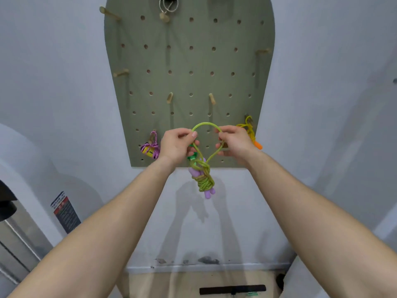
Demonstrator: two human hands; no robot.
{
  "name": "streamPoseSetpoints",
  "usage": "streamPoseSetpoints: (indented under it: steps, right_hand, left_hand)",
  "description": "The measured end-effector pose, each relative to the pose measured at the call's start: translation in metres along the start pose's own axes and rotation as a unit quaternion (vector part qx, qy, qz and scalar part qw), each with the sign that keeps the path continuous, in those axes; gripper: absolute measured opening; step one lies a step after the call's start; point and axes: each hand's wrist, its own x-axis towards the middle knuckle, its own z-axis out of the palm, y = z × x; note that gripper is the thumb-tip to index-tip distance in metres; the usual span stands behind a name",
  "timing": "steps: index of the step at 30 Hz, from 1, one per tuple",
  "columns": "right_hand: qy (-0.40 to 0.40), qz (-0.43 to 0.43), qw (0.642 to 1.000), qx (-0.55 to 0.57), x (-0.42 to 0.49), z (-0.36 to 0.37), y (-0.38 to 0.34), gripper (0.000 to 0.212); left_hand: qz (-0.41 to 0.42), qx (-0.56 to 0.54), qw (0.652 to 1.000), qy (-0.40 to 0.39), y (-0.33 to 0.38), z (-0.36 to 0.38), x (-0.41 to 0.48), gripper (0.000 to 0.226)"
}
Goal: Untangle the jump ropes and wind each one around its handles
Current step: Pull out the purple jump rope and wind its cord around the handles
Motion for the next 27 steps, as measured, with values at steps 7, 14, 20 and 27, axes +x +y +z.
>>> streamPoseSetpoints:
  steps: [7,14,20,27]
  right_hand:
    - [0.046,-0.039,0.996,0.059,0.072,-0.028,-0.038,0.011]
    - [0.076,-0.040,0.995,0.053,0.148,-0.027,-0.039,0.010]
    - [0.073,-0.012,0.997,0.037,0.200,-0.015,-0.025,0.014]
    - [0.075,0.011,0.997,0.027,0.221,0.002,0.002,0.019]
  left_hand:
    - [0.021,0.016,0.997,0.073,0.032,0.032,0.081,0.014]
    - [-0.003,0.004,0.997,0.080,0.031,0.049,0.157,0.012]
    - [-0.029,0.014,0.997,0.076,0.013,0.061,0.206,0.013]
    - [-0.054,0.072,0.993,0.080,-0.017,0.069,0.232,0.010]
